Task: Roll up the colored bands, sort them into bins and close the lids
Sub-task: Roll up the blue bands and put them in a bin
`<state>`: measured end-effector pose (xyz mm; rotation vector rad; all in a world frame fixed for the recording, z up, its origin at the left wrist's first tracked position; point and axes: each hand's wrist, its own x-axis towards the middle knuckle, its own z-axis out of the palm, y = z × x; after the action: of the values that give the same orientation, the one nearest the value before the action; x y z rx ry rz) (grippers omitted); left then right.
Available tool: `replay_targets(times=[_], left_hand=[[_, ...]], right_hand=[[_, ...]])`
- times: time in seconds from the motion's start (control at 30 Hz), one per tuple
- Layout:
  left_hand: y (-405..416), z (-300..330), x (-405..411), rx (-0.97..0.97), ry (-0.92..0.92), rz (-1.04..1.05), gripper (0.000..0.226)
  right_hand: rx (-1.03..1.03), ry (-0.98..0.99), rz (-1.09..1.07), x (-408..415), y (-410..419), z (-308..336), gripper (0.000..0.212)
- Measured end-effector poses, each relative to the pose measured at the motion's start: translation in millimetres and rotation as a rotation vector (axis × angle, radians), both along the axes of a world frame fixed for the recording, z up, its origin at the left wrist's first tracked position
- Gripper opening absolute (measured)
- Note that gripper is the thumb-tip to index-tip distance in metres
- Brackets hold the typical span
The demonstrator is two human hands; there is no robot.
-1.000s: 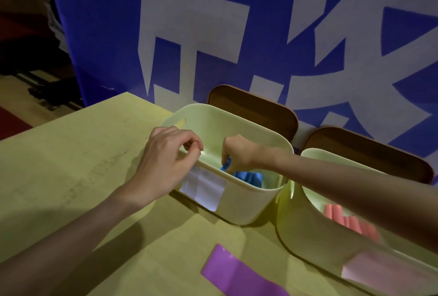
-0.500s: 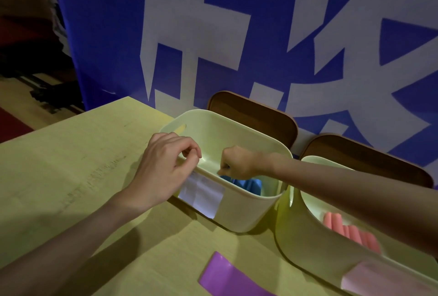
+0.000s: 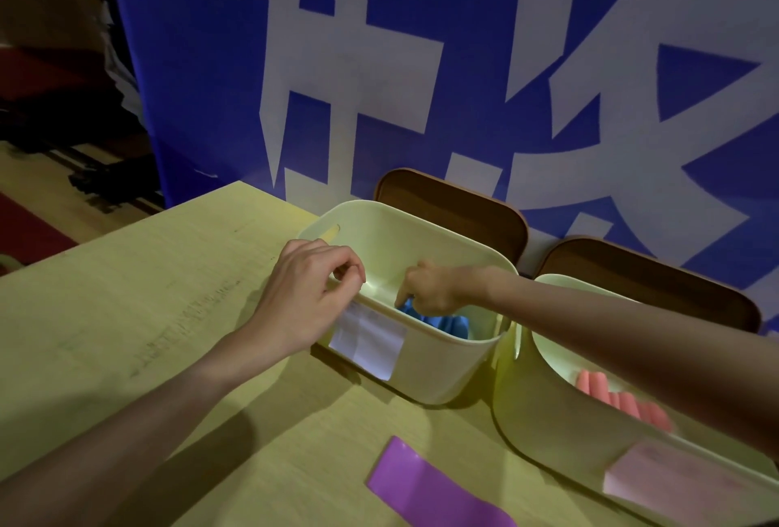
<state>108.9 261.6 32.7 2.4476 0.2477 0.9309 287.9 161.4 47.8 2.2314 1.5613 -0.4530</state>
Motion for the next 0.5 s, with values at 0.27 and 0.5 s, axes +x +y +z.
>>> replay_targets(times=[0.27, 0.5], left_hand=[[-3.5, 4.1, -2.4, -0.03, 0.047, 0.007, 0.016], [-4.4, 19.5, -4.1, -0.128, 0.065, -0.03, 0.019]], right_hand=[[0.005, 0.083, -0.118, -2.1, 3.2, 13.9, 0.041], [0.234, 0.029, -0.165, -17.5, -15.0, 67.4, 0.037]])
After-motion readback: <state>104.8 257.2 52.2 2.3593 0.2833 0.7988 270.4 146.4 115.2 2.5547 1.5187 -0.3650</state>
